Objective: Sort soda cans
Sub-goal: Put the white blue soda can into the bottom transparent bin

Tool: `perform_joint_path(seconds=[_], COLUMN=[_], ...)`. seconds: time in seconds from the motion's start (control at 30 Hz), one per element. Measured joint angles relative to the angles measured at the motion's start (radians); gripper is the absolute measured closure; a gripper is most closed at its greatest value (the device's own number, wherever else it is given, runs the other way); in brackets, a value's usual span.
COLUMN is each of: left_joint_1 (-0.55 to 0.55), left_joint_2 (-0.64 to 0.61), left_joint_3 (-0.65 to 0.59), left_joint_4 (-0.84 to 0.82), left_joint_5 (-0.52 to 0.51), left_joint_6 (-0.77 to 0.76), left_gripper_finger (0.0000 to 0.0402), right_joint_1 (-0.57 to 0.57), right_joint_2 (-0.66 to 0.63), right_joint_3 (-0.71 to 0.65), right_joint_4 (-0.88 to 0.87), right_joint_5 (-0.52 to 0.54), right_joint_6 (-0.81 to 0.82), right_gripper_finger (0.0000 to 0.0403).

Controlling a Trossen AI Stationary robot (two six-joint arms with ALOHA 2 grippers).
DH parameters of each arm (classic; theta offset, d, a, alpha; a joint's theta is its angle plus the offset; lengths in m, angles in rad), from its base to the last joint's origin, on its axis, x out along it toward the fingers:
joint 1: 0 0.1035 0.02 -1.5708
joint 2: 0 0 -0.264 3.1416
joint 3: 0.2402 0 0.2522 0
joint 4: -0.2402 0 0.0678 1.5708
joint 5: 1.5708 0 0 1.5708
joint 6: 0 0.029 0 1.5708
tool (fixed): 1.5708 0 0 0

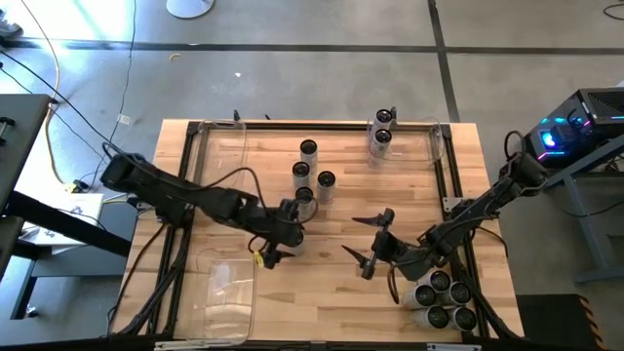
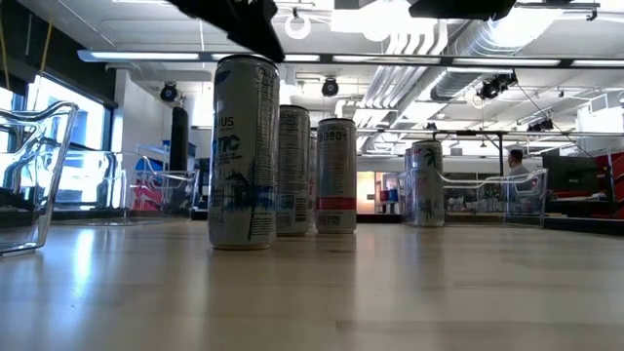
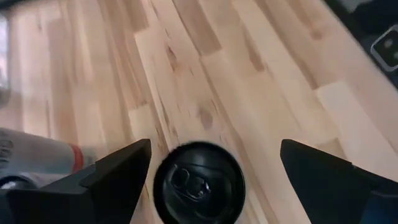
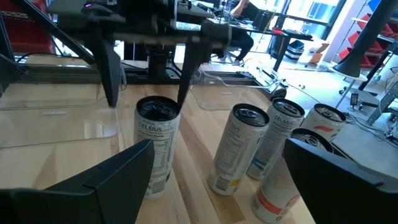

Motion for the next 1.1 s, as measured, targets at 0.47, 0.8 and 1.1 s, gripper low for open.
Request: perform_joint_path(seconds=[0.47, 0.8, 1.1], left_joint_1=[0.011, 0.011, -0.063], left_joint_2=[0.078, 0.075, 0.060], left_joint_3=[0.001, 0.001, 0.308], left_joint_4=[-0.029, -0.047, -0.315], left_joint_5=[0.026, 0.033, 0.020], left_joint_6=[-0.032, -0.134, -0.320], left_gripper_finger=[0.0059, 0.0157, 0.0157], right_joint_1=[0.000, 0.000, -0.030], right_joint_2=[0.000, 0.000, 0.000], right_joint_3=[0.000, 0.000, 0.000], right_joint_4=[-0.003, -0.008, -0.001], right_joint_5=[-0.017, -0.017, -0.019], right_joint_6=[0.000, -0.012, -0.098], right_gripper_finger=[0.0048, 0.0048, 0.0048])
